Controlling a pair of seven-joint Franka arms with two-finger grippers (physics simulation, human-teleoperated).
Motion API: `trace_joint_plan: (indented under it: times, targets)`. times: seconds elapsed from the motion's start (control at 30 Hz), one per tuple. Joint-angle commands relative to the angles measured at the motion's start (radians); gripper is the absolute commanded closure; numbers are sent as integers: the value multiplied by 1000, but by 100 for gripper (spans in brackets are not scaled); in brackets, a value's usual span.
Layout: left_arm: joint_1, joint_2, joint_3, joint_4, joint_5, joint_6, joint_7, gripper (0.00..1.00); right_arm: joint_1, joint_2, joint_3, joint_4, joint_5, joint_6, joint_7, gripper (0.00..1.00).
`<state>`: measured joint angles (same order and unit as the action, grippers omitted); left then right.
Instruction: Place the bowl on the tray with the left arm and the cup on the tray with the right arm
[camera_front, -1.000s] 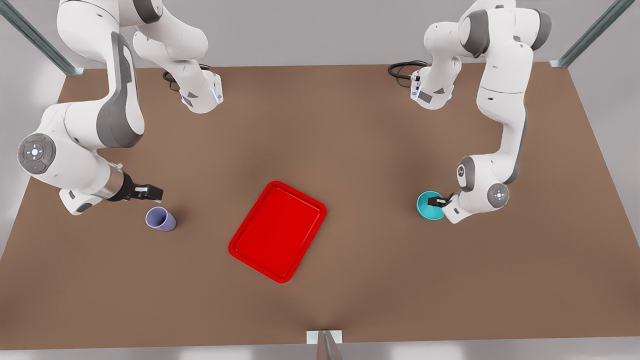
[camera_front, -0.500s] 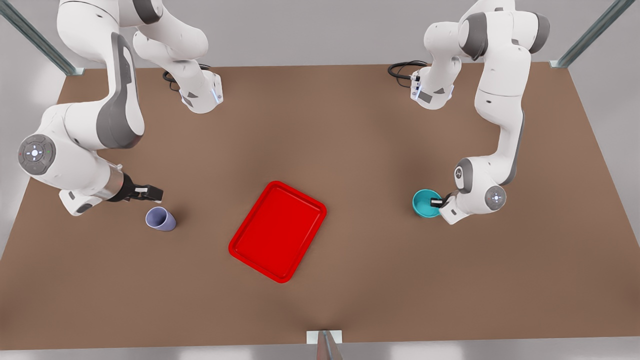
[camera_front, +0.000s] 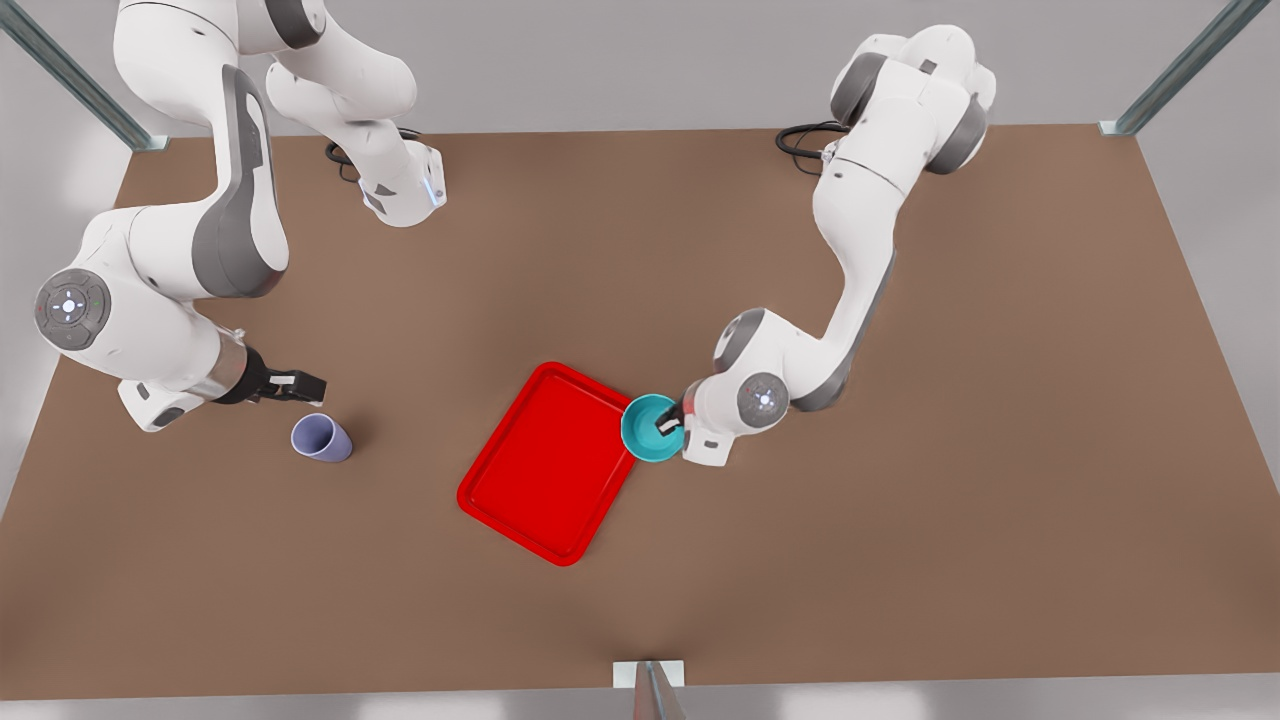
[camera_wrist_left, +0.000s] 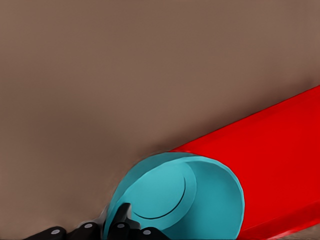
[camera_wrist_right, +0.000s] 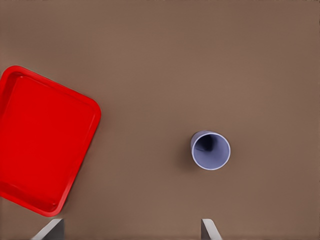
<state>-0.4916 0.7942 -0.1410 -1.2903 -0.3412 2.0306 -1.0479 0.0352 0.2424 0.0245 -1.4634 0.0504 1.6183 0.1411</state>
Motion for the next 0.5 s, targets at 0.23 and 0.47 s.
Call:
trace_joint_plan:
  times: [0.23,0.47]
  targets:
    - [-71,85,-6,17,-206,171,32,79,0,0,0,0,17,0,-2,0]
    - [-110,112,-6,46,-208,198,29,70,0,1,-2,0,25,0,-3,0]
